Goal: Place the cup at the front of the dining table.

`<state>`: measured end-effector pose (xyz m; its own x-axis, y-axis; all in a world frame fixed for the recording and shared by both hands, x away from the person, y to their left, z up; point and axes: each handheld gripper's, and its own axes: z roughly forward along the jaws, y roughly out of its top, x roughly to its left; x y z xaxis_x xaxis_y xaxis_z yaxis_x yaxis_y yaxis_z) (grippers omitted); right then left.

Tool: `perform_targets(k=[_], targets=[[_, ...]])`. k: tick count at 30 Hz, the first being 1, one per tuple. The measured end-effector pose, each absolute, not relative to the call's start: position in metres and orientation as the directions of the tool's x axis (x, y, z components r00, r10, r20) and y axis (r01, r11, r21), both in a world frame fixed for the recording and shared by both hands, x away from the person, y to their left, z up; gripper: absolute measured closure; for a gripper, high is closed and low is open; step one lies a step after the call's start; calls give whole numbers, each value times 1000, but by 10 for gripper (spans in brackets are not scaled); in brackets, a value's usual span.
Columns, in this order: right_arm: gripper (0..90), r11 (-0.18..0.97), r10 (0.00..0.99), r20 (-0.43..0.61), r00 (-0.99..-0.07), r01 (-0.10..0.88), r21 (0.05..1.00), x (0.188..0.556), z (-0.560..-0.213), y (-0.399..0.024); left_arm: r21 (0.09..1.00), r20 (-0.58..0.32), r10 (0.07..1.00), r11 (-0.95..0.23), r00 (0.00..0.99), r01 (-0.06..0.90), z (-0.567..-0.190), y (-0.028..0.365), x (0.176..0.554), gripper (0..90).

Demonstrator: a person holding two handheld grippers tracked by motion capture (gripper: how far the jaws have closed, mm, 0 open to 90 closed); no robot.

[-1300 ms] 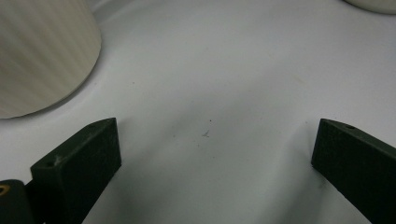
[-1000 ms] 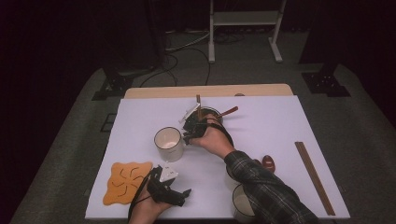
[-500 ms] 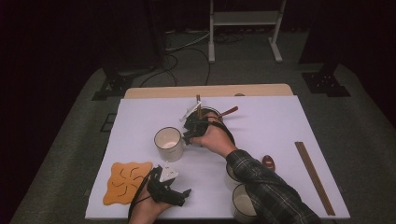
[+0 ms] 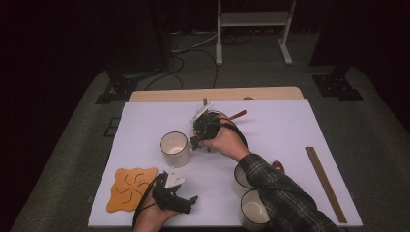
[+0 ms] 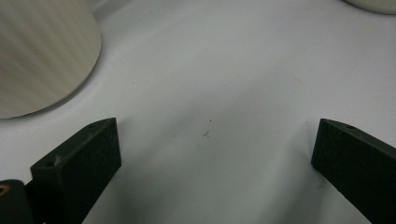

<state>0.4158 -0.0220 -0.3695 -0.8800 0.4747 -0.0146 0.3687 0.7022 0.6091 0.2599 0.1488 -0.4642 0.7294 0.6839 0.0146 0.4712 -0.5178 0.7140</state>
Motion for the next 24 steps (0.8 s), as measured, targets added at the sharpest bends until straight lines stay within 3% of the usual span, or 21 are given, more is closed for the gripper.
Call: perform_targets(k=[24], targets=[[500,614,491,62,-869,396,683,410,-349,-52,713,15,684,-519,729,472,-464,149,260,3]])
